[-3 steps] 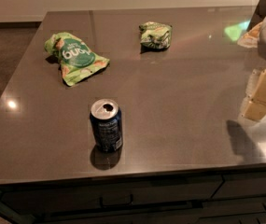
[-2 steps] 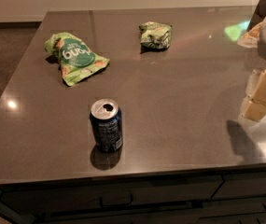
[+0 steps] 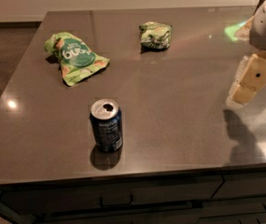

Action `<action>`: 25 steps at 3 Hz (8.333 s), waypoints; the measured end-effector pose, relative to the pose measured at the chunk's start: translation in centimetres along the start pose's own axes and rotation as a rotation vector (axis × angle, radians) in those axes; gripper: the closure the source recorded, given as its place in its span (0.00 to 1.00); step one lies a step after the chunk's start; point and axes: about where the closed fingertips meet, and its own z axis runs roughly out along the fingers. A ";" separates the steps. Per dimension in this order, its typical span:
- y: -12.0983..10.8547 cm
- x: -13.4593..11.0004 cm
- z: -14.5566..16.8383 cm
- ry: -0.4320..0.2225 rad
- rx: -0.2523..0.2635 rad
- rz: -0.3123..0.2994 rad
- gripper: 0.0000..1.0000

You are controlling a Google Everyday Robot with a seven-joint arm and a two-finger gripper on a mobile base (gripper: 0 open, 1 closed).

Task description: Move green jalapeno chip bag near pepsi can

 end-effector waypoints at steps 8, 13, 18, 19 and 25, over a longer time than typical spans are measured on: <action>-22.0 -10.8 15.7 -0.374 0.211 0.443 0.00; -28.5 -15.5 22.5 -0.421 0.251 0.569 0.00; -25.9 -16.2 21.5 -0.454 0.204 0.532 0.99; -23.0 -15.2 18.8 -0.457 0.183 0.471 1.00; -5.0 -6.5 8.7 -0.534 -0.048 0.263 1.00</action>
Offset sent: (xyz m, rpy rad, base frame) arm 0.1502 -0.0044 -0.0262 0.1649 -0.1061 -0.2229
